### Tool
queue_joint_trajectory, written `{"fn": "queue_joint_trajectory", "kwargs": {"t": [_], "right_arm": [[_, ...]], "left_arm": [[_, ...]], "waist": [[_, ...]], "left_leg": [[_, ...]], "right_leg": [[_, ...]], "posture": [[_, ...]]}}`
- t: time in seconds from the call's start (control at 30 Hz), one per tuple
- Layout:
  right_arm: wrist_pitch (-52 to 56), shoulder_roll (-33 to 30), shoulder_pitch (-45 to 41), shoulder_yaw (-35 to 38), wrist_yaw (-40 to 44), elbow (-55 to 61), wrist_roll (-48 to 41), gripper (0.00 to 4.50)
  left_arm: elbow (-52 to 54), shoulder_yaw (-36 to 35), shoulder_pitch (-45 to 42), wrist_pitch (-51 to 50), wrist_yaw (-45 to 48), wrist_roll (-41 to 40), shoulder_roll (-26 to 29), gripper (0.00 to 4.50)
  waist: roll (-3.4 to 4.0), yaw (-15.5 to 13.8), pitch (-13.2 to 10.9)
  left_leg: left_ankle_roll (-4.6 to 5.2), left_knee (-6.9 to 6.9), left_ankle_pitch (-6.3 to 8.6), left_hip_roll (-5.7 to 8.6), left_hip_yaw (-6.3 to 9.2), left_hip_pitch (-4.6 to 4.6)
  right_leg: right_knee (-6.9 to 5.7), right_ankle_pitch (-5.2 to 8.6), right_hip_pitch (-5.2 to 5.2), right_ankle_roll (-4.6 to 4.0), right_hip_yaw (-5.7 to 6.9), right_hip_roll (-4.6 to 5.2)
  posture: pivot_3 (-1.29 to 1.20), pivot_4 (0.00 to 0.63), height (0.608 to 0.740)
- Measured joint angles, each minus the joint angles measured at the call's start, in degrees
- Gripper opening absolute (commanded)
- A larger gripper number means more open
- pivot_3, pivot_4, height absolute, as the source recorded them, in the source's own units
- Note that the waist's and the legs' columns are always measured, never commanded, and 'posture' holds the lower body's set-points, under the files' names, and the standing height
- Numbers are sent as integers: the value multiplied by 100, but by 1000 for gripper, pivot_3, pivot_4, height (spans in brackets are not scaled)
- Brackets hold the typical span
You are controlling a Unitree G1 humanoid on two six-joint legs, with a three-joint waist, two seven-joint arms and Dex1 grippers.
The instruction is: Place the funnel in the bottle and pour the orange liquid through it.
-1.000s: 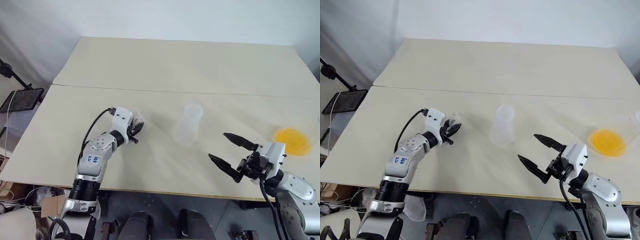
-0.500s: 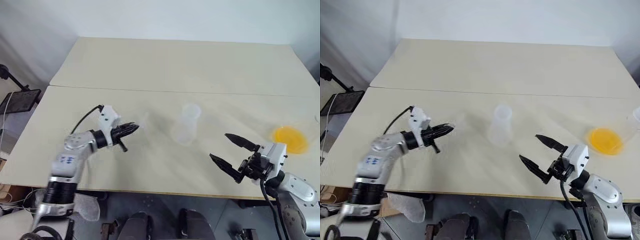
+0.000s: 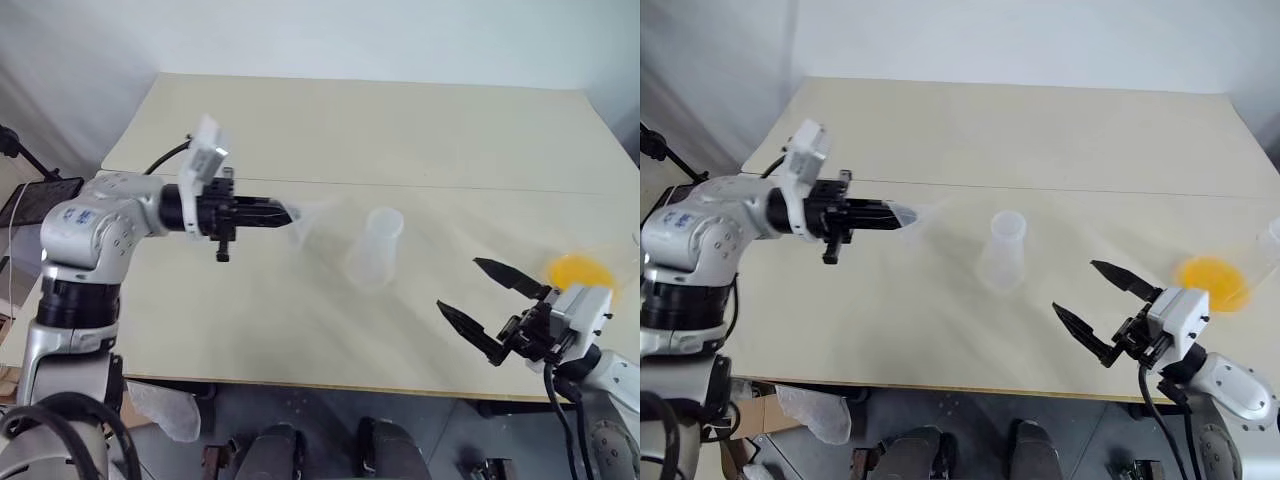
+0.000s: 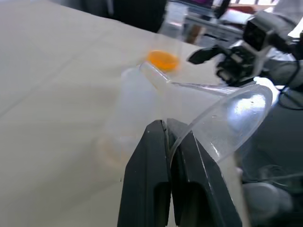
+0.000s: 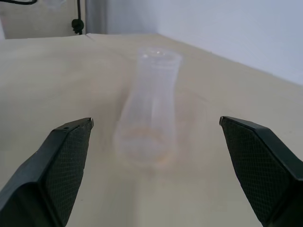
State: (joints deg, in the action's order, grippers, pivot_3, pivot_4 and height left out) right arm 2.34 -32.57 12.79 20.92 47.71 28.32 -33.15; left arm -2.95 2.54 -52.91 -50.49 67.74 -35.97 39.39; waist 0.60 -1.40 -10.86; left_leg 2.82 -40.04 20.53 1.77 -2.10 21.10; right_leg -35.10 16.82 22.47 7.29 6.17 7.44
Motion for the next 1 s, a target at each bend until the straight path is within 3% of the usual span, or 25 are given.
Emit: {"fn": "queue_joint_trajectory", "kwargs": {"t": [0.47,1.0], "right_arm": [[-4,79,418,383,-436,377,8,4500],[73,464,538,-133,-1250,1093,344,4500]], "left_arm": [[-1468,1272,-2233,-2254,-337,264,-737,15],[-3240,2307,-3359,-2550,84,1007,-1261,15]], "waist": [[-2,-4,-1],[-4,-1,-3]], "left_leg": [[4,-3,-2,0,-1,5],[2,-2,-3,1,-6,8]], "right_leg": [[-1,2,2,4,-9,-2],[1,4,9,6,-11,-4]], "posture": [[0,150,740],[0,150,740]]}}
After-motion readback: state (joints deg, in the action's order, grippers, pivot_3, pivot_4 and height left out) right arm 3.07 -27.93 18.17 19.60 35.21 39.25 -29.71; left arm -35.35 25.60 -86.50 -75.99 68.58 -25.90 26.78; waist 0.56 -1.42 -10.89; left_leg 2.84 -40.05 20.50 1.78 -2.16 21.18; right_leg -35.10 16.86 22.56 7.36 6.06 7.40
